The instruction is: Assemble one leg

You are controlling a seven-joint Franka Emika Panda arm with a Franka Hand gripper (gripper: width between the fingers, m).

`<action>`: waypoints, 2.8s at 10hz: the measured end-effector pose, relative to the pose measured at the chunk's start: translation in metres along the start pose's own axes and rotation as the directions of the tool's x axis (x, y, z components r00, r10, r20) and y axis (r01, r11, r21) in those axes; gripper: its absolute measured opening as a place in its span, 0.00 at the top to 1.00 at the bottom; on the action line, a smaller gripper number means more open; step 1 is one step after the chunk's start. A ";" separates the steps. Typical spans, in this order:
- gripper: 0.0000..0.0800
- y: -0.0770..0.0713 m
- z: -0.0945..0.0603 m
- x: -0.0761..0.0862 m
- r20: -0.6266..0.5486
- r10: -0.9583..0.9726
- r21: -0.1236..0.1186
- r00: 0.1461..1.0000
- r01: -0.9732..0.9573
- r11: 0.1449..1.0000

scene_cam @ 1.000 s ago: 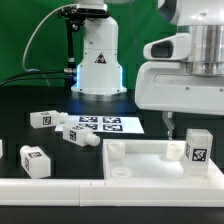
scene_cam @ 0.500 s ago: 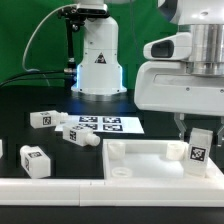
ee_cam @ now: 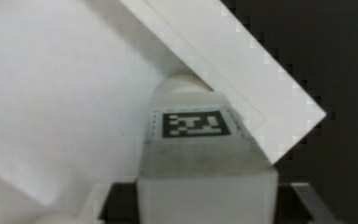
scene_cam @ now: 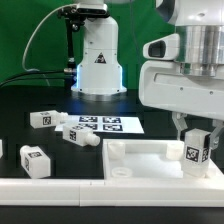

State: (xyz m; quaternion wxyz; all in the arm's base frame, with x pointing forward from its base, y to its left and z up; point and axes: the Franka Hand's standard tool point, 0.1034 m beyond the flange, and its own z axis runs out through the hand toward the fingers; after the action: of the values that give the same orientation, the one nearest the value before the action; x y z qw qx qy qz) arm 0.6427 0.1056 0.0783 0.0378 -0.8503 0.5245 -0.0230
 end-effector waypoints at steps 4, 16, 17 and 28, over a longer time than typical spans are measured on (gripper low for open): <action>0.64 0.003 0.001 0.001 0.056 0.390 0.011 0.919 -0.391 0.920; 0.19 -0.004 0.001 -0.007 -0.010 -0.827 -0.027 0.563 0.826 0.563; 0.20 -0.003 0.001 -0.005 -0.011 -0.807 -0.029 0.590 0.807 0.590; 0.64 0.000 0.003 -0.005 -0.035 0.174 0.000 0.984 -0.174 0.985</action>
Offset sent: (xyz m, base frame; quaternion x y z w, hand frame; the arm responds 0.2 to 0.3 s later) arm 0.0000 0.0000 0.0000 0.0000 0.0000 0.0650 0.9979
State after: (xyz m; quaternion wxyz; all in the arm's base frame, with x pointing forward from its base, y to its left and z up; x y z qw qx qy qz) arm 0.6408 0.1098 0.0753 0.0292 -0.8008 0.5973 -0.0336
